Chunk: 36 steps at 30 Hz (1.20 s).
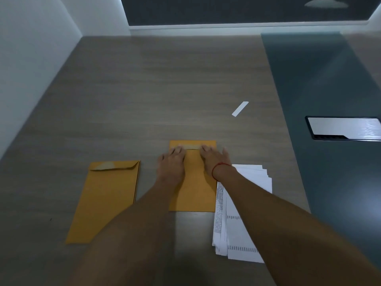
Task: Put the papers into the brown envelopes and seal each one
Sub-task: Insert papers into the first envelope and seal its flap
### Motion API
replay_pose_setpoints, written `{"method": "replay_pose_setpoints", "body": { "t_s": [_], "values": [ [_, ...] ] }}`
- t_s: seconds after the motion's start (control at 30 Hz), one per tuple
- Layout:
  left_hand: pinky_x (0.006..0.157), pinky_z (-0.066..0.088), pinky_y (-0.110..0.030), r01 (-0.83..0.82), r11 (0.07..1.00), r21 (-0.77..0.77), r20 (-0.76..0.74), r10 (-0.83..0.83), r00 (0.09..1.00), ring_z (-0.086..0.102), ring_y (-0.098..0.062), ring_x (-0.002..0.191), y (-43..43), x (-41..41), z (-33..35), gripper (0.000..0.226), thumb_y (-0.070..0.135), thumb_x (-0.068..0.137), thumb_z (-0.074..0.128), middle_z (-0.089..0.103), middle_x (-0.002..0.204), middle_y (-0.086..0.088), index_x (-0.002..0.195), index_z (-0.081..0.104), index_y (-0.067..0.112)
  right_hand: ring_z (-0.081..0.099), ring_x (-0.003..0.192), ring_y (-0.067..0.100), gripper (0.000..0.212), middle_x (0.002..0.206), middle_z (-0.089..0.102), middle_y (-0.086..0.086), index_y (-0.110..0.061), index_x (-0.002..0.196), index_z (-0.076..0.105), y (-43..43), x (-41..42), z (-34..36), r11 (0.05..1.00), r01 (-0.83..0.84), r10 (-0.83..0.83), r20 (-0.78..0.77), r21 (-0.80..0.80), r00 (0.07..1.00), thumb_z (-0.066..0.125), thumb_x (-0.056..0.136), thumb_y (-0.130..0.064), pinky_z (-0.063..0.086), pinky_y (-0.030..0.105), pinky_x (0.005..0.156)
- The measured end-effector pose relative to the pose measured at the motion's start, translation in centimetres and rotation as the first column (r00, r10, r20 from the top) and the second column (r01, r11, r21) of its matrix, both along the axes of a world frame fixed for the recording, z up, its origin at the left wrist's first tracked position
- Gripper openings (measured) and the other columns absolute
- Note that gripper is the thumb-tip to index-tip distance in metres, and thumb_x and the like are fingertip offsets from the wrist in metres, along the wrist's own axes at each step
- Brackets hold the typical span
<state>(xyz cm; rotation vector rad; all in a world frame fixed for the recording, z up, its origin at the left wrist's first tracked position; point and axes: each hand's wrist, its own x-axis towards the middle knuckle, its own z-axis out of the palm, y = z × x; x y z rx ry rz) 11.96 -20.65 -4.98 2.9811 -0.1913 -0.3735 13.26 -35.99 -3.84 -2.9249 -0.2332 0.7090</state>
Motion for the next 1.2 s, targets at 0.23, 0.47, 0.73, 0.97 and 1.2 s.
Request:
{"method": "replay_pose_setpoints", "body": {
  "t_s": [0.23,0.47,0.73,0.97,1.2],
  "values": [
    [0.119,0.024,-0.042,-0.008,0.999,0.040,0.084,0.005,0.996,0.021,-0.022,0.149,1.6,1.6,1.3,0.042,0.008,0.099,0.040,0.022,0.160,-0.002,0.140,0.040,0.016,0.013,0.149,0.021,0.061,0.161,0.014,0.005,-0.012,0.152,0.016,0.8,1.6,1.3,0.999,-0.020,0.022,0.066,-0.034,0.998,0.037,0.094,-0.006,0.007,0.044,0.121],
    [0.121,0.021,-0.043,0.105,0.990,-0.093,-0.123,-0.116,0.986,0.011,-0.021,0.151,1.3,1.4,0.4,0.058,0.008,0.099,0.033,0.008,0.164,0.001,0.154,0.017,0.021,0.006,0.150,0.018,0.065,0.162,0.000,-0.007,-0.022,0.154,0.007,0.7,1.0,-0.2,0.998,-0.053,0.050,-0.058,-0.046,0.997,0.036,0.096,-0.014,0.008,0.044,0.121],
    [0.118,0.027,-0.041,0.059,0.986,-0.156,-0.148,-0.082,0.986,0.012,-0.025,0.151,0.9,2.2,2.3,0.045,0.021,0.105,0.030,0.013,0.163,-0.007,0.148,0.029,0.009,0.036,0.136,0.030,0.055,0.149,0.032,0.016,-0.002,0.142,0.033,-2.2,1.4,2.1,0.974,0.111,-0.095,-0.088,0.195,0.992,0.048,0.089,-0.001,0.035,0.037,0.111],
    [0.122,0.012,-0.038,-0.033,0.969,-0.244,-0.244,-0.029,0.969,-0.001,-0.028,0.152,0.1,1.4,1.0,0.062,0.027,0.103,0.038,0.001,0.164,-0.010,0.154,0.011,0.006,-0.005,0.150,0.027,0.123,0.160,-0.015,0.010,-0.005,0.152,-0.004,0.0,0.6,1.4,0.992,-0.025,0.052,-0.225,0.122,0.973,0.081,0.070,-0.038,0.019,0.041,0.121],
    [0.123,0.011,-0.041,0.014,0.964,-0.267,-0.175,-0.063,0.983,-0.002,-0.029,0.152,-0.3,7.9,0.3,0.058,0.030,0.103,0.036,0.001,0.164,-0.010,0.155,0.015,0.013,-0.004,0.150,0.022,0.132,0.162,-0.011,0.005,-0.008,0.152,-0.007,-1.1,6.9,0.7,0.960,0.123,-0.071,-0.204,0.253,0.976,0.088,0.063,-0.028,0.015,0.041,0.122]
  ]
}}
